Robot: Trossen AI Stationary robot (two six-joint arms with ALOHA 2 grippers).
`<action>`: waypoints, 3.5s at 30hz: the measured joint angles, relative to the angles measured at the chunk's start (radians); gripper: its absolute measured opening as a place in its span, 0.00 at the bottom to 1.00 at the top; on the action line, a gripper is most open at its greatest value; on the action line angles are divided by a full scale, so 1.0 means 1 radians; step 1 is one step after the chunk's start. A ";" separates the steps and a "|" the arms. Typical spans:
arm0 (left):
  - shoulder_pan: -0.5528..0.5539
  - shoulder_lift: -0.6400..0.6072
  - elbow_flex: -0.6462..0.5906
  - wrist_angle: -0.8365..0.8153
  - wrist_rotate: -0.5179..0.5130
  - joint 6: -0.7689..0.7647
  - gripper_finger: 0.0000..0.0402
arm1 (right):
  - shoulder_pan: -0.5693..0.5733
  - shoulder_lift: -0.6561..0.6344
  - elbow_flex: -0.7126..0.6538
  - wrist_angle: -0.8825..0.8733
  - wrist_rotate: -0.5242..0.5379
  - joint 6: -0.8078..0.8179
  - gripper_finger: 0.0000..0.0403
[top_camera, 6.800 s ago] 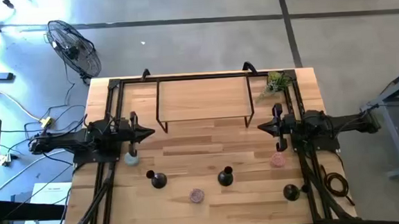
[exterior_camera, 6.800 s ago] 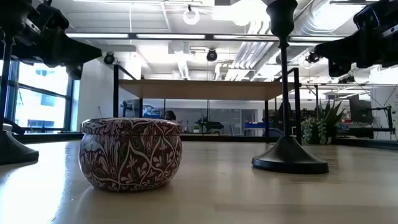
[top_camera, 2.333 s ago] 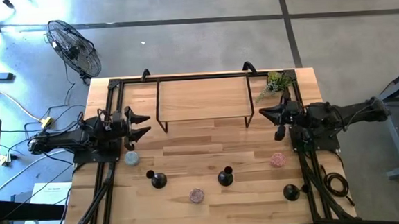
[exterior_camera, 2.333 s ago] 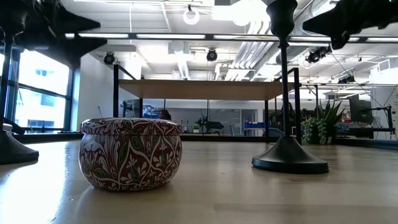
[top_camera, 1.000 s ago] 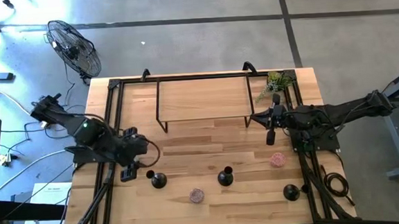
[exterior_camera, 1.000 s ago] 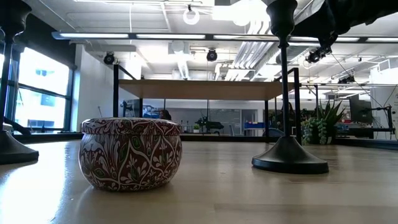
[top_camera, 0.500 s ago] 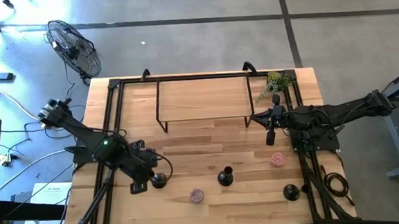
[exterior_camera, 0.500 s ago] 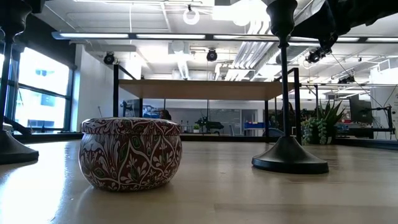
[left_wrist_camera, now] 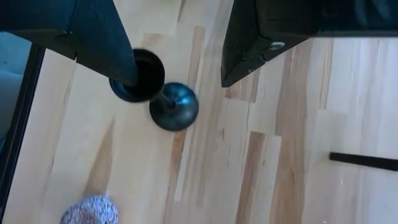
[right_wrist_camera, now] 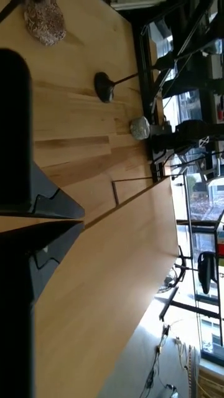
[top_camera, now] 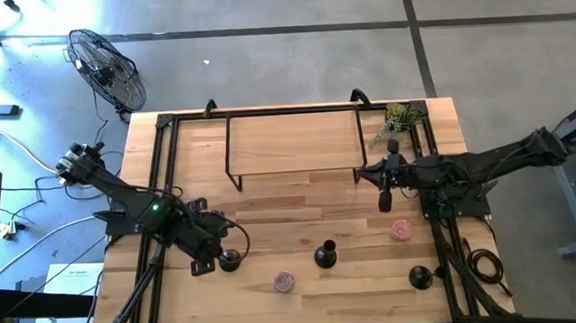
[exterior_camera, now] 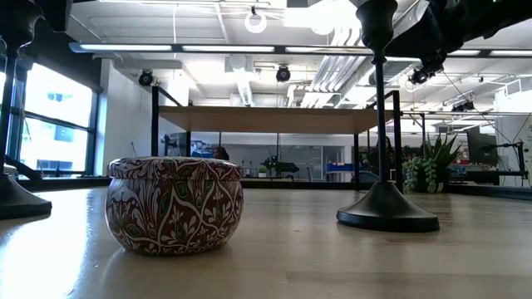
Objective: Pick & Place candle stick holders
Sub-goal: Put the left black candle holder on the shelf
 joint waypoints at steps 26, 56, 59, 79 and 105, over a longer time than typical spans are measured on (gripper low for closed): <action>0.000 0.060 0.000 -0.001 0.040 -0.002 0.57 | 0.130 0.057 0.000 0.093 0.050 -0.002 0.03; 0.000 0.056 -0.088 0.072 0.051 -0.050 0.45 | 0.307 0.057 0.000 0.124 0.247 0.024 0.03; 0.000 0.056 -0.088 0.075 0.053 -0.033 0.31 | 0.308 0.057 0.000 0.124 0.252 0.024 0.03; 0.000 0.100 0.213 -0.163 -0.052 0.064 0.02 | 0.307 0.057 0.000 0.124 0.281 -0.011 0.03; 0.372 0.212 1.062 -0.335 -0.290 0.713 0.02 | 0.307 0.058 0.000 0.128 0.273 -0.038 0.03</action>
